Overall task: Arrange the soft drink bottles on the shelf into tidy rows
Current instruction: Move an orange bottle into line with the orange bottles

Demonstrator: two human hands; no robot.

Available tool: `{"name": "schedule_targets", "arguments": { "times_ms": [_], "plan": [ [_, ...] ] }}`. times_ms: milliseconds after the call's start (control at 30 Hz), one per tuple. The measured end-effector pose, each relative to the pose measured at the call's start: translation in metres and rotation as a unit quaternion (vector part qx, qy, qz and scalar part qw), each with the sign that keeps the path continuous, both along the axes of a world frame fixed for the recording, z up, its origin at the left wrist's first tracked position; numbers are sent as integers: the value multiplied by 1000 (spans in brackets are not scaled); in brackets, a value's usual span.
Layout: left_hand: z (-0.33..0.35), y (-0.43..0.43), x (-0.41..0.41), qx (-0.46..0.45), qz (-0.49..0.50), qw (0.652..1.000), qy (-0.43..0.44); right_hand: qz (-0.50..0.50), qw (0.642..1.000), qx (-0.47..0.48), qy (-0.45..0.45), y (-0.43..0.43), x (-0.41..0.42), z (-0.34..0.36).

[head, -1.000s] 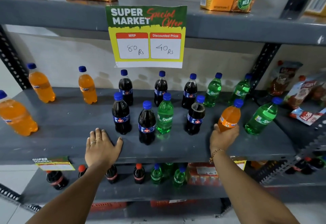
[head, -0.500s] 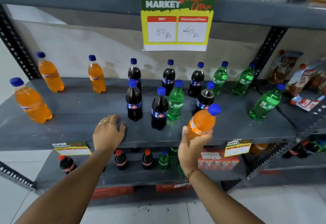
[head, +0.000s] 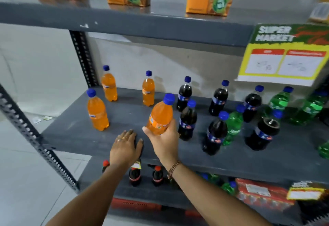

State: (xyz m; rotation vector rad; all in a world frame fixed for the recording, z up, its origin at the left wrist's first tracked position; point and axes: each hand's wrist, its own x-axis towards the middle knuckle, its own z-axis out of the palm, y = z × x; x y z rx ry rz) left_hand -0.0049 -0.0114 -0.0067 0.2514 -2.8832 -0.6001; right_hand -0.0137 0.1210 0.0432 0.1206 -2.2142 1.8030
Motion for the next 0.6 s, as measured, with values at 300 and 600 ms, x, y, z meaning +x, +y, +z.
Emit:
{"name": "schedule_targets", "arguments": {
  "times_ms": [300,600],
  "plan": [
    [-3,-4,-10,-5,-10,1000,-10,-70,990,85,-89,-39,-63,-28],
    [-6,-11,-11,-26,-4,1000,5,-33,988,127,-81,-49,-61,-37]
  ]
}}
